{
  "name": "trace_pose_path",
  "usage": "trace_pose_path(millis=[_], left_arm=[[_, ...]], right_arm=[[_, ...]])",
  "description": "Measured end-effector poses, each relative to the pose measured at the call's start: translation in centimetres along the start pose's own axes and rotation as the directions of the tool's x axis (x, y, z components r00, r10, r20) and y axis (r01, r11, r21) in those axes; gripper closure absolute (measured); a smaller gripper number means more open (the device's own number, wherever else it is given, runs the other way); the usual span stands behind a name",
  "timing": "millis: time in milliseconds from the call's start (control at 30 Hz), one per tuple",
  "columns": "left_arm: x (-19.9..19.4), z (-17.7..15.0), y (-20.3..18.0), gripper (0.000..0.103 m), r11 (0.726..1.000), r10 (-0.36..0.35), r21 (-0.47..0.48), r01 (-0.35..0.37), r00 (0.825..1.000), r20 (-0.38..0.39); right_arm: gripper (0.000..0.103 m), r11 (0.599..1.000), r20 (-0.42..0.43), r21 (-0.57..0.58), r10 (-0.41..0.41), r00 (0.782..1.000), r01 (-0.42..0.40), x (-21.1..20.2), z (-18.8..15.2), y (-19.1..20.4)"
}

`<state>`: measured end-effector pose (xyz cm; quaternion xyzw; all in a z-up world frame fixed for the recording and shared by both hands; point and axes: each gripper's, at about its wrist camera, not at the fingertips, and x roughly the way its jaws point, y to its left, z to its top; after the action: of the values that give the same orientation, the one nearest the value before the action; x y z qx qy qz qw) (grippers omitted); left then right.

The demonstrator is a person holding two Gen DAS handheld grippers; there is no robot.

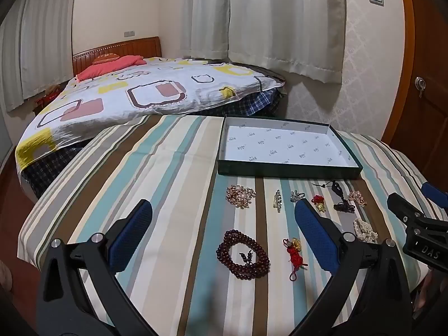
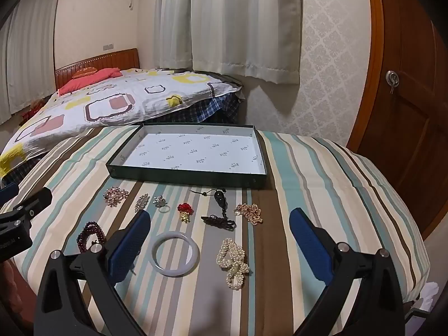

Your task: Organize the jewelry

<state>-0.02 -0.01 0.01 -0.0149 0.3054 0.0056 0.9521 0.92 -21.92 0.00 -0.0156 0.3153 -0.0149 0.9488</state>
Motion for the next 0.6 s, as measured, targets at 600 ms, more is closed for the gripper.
trace_pose_path(millis=[600], left_arm=[[-0.17,0.11,-0.19,0.004,1.000,0.000,-0.002,0.000,1.000,0.008]], right_arm=[[0.006,1.000,0.003,0.004,0.003,1.000,-0.003,-0.25,0.07,0.01]])
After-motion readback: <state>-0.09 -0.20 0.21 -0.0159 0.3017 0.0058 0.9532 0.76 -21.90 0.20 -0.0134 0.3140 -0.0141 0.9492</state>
